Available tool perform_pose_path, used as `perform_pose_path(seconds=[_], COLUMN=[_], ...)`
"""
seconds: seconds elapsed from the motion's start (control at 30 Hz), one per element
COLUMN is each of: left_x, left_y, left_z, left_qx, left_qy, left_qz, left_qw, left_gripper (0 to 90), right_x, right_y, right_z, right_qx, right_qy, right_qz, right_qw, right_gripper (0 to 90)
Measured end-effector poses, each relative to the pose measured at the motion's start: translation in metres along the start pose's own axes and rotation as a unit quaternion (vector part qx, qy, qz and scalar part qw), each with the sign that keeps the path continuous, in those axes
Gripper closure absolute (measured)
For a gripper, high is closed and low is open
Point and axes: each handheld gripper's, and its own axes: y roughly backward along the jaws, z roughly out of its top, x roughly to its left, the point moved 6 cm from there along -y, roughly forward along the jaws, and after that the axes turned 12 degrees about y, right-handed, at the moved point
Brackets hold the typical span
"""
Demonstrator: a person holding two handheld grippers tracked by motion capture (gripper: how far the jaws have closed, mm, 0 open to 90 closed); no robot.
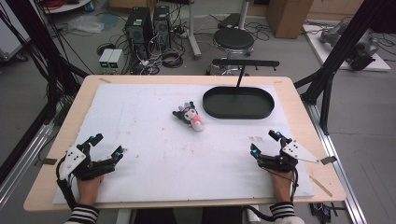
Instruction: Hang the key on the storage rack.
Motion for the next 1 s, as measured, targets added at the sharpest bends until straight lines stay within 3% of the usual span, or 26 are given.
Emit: perform_pose_path(seconds=[0.8,0.9,1.0], left_x=[0.0,0.0,0.0], left_y=[0.0,0.001,0.001], left_z=[0.0,0.0,0.0], left_qx=[-0.004,-0.003,-0.003], left_qy=[0.0,-0.001,0.0], left_qz=[-0.001,-0.001,0.0], left_qw=[1.0,1.0,1.0], left_gripper=[10.7,10.7,10.7], right_x=[0.0,-0.001,-0.001], right_y=[-0.002,-0.005,-0.014], right_z=[0.0,0.001,0.016], right_qx=[0.01,0.027,0.042], right_qy=[0.001,0.002,0.015], right_qz=[0.001,0.006,0.028], right_qw=[0.9999,0.9996,0.9986], right_gripper=[7.7,7.7,7.7])
